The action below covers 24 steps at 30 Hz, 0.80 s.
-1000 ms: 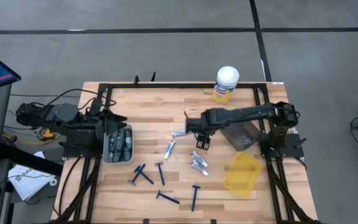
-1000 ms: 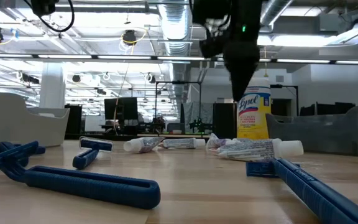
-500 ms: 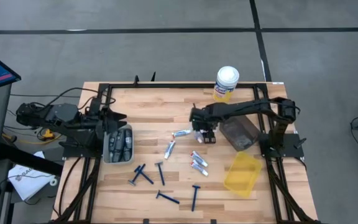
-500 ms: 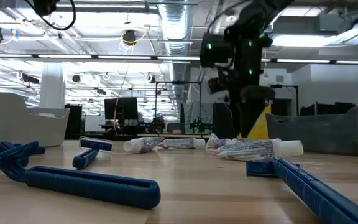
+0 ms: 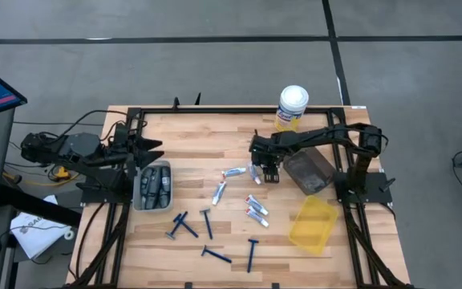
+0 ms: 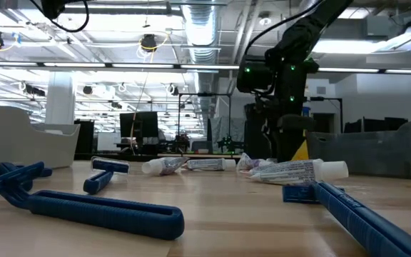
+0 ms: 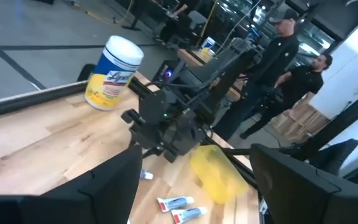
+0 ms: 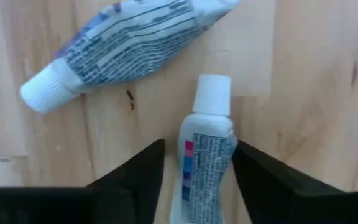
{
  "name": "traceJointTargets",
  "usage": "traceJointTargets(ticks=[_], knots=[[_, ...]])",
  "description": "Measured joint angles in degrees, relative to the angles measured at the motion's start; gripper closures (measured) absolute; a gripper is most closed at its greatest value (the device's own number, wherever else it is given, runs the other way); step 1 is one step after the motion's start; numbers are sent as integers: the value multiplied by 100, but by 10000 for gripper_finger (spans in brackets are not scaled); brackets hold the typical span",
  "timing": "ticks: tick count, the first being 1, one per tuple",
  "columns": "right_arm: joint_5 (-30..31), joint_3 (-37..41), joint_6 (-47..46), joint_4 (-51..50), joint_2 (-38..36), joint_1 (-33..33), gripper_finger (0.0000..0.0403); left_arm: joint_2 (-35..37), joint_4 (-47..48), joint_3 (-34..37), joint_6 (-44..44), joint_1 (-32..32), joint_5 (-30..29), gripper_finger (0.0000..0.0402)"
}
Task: Pick & Place Travel size toiletries
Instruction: Put the white toothpaste into the black bin
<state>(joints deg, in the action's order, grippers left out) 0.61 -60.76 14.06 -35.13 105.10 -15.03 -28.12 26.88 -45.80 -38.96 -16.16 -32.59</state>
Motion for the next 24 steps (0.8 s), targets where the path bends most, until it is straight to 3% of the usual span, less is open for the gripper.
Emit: traceJointTargets(ticks=[9, 18, 24], knots=[[-2, -83, 283, 157, 26, -87, 343, -15, -199, 2, -76, 0, -548, 108], [-161, -842, 833, -576, -145, -269, 355, -15, -408, 2, -92, 2, -1034, 108], [-201, -1490, 660, -1330, -696, -606, 355, -15, -456, 2, -92, 0, -1092, 108]])
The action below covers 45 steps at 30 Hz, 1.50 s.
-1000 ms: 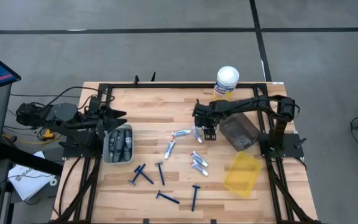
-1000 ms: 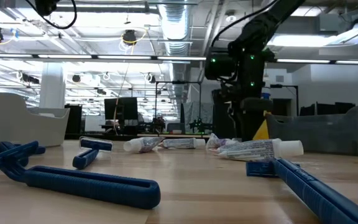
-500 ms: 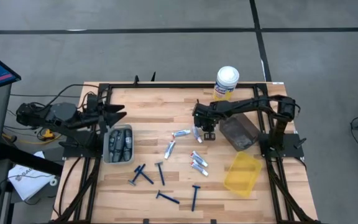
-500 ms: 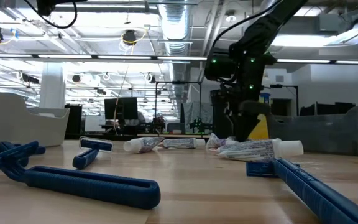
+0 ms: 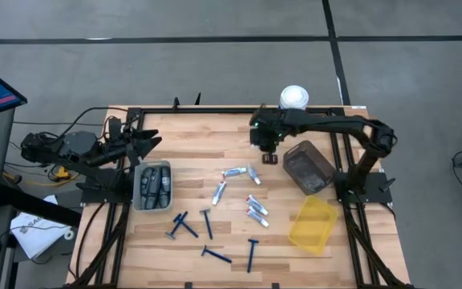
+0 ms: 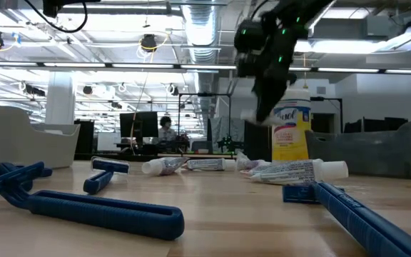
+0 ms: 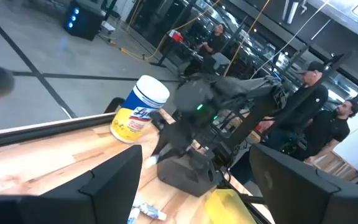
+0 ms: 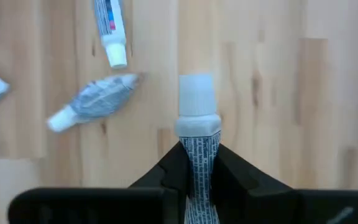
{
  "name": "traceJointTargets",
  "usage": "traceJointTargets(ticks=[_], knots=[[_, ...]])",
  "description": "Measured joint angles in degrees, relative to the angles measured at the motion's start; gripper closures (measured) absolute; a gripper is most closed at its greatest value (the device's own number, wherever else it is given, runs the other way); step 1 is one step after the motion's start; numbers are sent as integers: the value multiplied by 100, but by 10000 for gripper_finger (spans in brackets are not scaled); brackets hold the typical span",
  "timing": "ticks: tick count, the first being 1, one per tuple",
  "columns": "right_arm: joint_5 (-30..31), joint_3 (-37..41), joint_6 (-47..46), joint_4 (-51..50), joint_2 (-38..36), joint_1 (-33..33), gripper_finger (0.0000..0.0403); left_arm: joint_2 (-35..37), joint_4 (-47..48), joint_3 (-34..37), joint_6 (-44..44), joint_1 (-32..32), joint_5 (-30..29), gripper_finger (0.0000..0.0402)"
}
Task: Pick & Place Travel size toiletries
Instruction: Put the white toothpaste into the black bin
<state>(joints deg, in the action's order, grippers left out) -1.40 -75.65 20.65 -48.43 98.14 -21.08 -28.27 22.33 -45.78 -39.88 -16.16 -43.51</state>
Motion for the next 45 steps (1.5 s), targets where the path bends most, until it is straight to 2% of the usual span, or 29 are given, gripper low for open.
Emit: traceJointTargets(ticks=[4, 8, 18, 25, 32, 37, 45], knots=[[-14, 18, -521, -397, -632, -265, 355, 0, -35, 0, -1, 0, -2, 108], [-10, 378, -1188, -840, -1400, -514, 355, 0, -67, 0, 0, 2, -2, 108], [13, 2190, -2916, -1006, -3202, -631, 355, 0, -103, 0, 2, 0, 0, 108], [30, 3142, -3560, -1014, -3625, -633, 355, 0, -103, 0, 17, 2, -189, 108], [31, 3280, -3575, -1479, -3429, -634, 351, 0, -98, 0, 20, 0, -470, 108], [141, 3282, -3575, -1566, -3277, -634, 315, 0, -94, 0, 22, 0, -666, 108], [142, 3262, -3721, -1550, -3258, -634, 195, 0, -97, 0, 14, 1, -754, 108]])
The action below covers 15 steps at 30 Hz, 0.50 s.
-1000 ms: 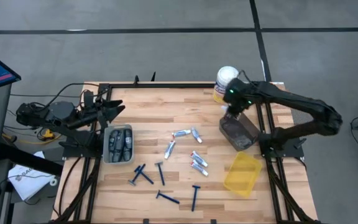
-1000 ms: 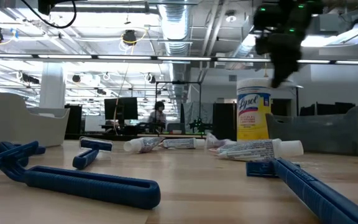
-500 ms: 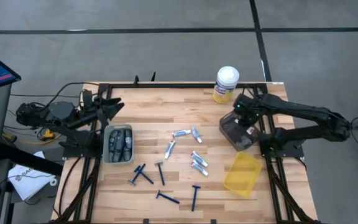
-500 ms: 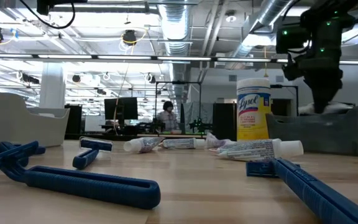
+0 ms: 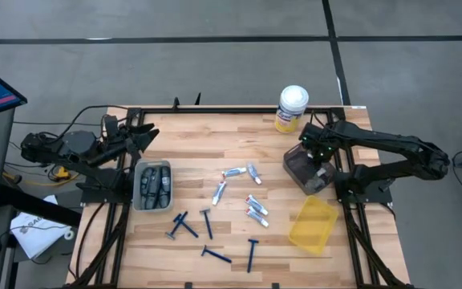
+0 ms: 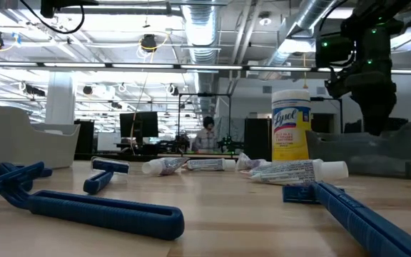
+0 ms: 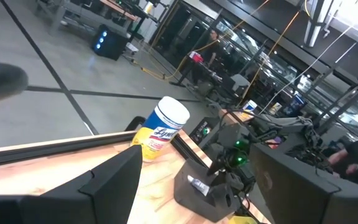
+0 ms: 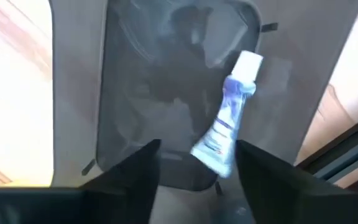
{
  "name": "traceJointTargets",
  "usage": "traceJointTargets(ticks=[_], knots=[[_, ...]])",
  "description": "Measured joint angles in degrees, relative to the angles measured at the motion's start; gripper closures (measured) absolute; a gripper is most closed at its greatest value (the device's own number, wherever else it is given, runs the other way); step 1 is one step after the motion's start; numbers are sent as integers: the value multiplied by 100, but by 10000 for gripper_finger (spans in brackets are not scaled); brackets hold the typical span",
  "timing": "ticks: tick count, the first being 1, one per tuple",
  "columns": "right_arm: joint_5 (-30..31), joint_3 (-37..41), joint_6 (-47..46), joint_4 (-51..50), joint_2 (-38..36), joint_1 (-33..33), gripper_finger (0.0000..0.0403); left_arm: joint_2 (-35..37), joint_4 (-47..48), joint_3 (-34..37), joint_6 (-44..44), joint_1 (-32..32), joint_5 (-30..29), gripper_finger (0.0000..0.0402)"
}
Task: Pick & Place Travel size toiletries
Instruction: Put the white toothpaste into the black bin
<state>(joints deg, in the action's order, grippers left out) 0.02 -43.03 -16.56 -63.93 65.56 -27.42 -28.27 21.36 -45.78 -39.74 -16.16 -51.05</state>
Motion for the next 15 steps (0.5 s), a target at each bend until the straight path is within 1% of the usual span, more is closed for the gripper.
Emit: traceJointTargets(ticks=[2, 5, 10, 15], knots=[[-5, -127, -154, -12, 0, 9, 172, 0, -2, 0, -10, 2, 0, 108], [-77, -497, -243, -40, 0, 100, 156, 0, -2, 0, -12, 1, 0, 108], [-150, -1352, -644, -18, 111, 452, 156, 0, -2, 0, -12, -1, 0, 108], [-151, -2004, -1038, 19, 690, 1087, 158, 0, -14, 0, -6, 1, 2, 108]])
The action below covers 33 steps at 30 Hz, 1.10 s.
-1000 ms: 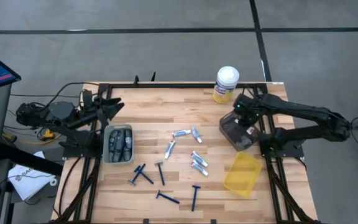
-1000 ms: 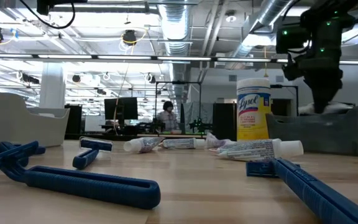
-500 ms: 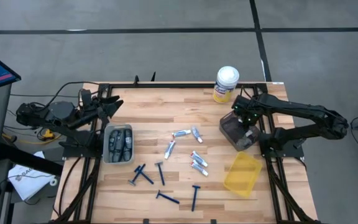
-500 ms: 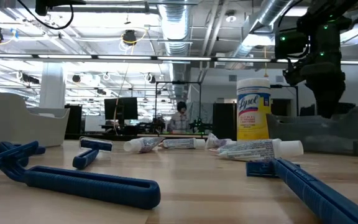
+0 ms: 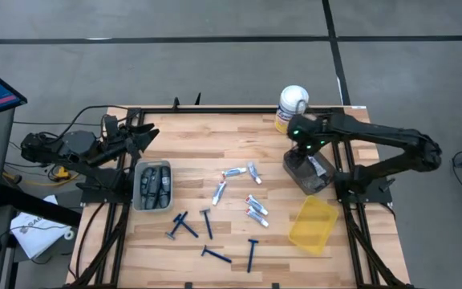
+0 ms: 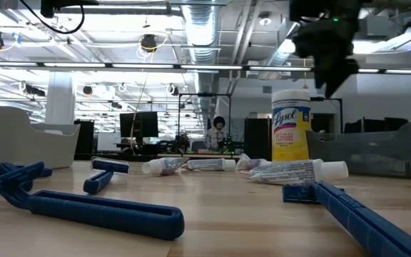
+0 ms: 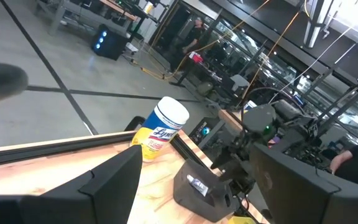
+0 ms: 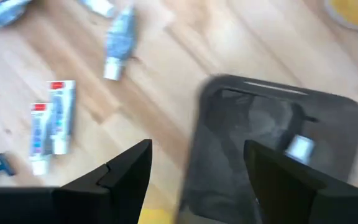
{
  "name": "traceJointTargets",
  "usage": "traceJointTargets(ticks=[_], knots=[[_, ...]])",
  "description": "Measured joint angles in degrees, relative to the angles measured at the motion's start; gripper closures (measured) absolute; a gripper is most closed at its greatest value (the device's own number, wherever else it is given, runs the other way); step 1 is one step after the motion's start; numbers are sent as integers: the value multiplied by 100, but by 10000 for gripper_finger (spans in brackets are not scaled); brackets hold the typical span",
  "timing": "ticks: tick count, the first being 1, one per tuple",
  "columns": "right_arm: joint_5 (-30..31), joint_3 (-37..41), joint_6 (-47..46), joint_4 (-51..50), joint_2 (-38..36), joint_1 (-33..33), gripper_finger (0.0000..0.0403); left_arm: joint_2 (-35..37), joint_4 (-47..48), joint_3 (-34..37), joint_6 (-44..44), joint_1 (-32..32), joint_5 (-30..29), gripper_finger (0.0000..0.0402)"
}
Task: Pick & Place Travel size toiletries
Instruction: Put the white toothpaste into the black bin
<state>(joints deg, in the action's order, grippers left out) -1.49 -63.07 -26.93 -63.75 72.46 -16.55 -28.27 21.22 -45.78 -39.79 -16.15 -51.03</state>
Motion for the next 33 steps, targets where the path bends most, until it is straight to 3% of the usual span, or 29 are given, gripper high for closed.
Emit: traceJointTargets(ticks=[7, 12, 22, 33], knots=[[19, -574, -457, 608, 1370, 1040, 158, 0, -23, 0, 9, 0, 20, 108], [15, -993, -656, 1069, 2365, 1398, 158, 0, -34, 0, 11, -2, 44, 107], [-1, -1254, -544, 1597, 3816, 1425, 158, 16, -54, 0, 202, 0, 49, 107], [-2, -1266, -138, 1796, 4275, 1131, 158, 15, -89, 0, 180, -2, 50, 107]])
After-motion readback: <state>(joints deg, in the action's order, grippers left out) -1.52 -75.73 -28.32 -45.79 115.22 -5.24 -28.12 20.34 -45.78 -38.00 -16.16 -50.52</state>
